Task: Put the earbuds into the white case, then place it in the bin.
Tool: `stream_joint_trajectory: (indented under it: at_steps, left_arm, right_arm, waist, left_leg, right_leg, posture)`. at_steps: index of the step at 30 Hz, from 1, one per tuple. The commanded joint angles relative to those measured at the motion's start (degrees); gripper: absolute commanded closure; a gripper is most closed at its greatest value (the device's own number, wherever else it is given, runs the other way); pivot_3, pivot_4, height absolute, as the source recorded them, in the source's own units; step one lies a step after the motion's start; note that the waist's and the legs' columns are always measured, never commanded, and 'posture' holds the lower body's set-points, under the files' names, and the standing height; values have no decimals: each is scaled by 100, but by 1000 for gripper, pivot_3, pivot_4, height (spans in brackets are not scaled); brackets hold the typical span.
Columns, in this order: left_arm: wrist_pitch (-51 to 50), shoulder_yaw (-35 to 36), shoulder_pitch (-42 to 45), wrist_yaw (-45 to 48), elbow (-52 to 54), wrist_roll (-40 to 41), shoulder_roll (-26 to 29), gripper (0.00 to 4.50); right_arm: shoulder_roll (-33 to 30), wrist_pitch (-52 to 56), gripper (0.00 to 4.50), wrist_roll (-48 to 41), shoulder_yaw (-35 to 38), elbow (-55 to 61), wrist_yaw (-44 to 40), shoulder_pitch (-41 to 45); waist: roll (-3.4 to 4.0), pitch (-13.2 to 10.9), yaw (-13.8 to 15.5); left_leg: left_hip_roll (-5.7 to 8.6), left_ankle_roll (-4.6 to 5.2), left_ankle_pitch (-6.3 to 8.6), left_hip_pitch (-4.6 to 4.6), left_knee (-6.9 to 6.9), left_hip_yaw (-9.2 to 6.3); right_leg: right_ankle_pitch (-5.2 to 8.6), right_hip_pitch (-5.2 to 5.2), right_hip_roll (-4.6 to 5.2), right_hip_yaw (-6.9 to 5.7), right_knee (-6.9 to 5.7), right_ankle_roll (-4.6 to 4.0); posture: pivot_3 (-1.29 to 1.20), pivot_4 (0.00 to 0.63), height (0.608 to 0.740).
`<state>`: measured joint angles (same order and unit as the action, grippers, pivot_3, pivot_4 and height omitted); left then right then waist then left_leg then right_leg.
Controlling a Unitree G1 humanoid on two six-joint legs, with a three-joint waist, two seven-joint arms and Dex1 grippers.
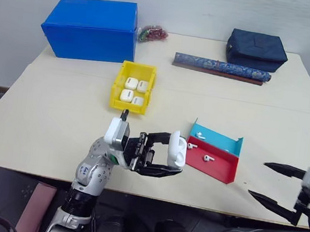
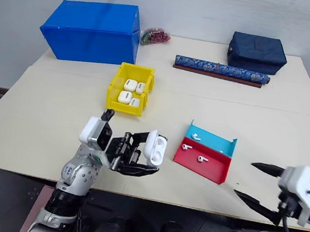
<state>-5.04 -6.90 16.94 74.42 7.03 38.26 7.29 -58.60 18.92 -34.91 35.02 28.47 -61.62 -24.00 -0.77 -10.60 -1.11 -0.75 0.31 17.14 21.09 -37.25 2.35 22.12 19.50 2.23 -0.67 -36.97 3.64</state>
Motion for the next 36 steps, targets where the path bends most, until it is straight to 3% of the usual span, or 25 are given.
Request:
stream_joint_trajectory:
  at_steps: [1,4,8,13,21,36]
  left_arm:
    - [344,-28,-135,74,38,-60,-37,1672]
    - [545,-15,-223,30,-89,-142,-37,1672]
    - [754,18,-371,-118,-71,-233,-18,1672]
    - [838,78,-430,-129,-84,-291,205,1672]
    - [950,315,-370,-46,-236,-217,500,1672]
    - [1095,279,-581,10,-228,-279,579,1672]
  right_arm:
    - [-621,885,937,-308,-539,493,191,632]
    - [-1079,1700,1910,-92,-1799,607,608,1848]
    - [-1005,2609,1910,382,-3342,486,981,3497]
    - [-669,3277,1910,827,-4424,182,1093,4779]
    - [-578,3608,1910,1347,-5195,-115,904,5377]
    - [-412,3460,1910,2123,-5774,-514,654,5592]
  waist:
    - [0,0,-16]
    - [-7,-4,13]
    - [-9,-5,25]
    - [-9,-5,68]
    - [-9,-5,84]
    - [-9,-5,65]
  left_leg:
    - [0,2,1,4,-4,2]
    - [0,3,1,10,-5,-11]
    - [2,7,2,15,-10,-13]
    - [3,8,3,26,-3,-16]
    - [3,13,7,39,0,-23]
    - [3,13,7,39,0,-24]
  right_leg:
    - [0,3,1,1,0,1]
    - [0,4,2,-8,3,1]
    - [-2,9,8,-8,6,3]
    - [-1,26,12,-13,4,3]
    - [-1,37,20,-26,6,3]
    - [-1,38,21,-30,3,3]
  posture:
    - [0,150,740]
    - [0,150,740]
    - [0,150,740]
    - [0,150,740]
    - [0,150,740]
    - [0,150,740]
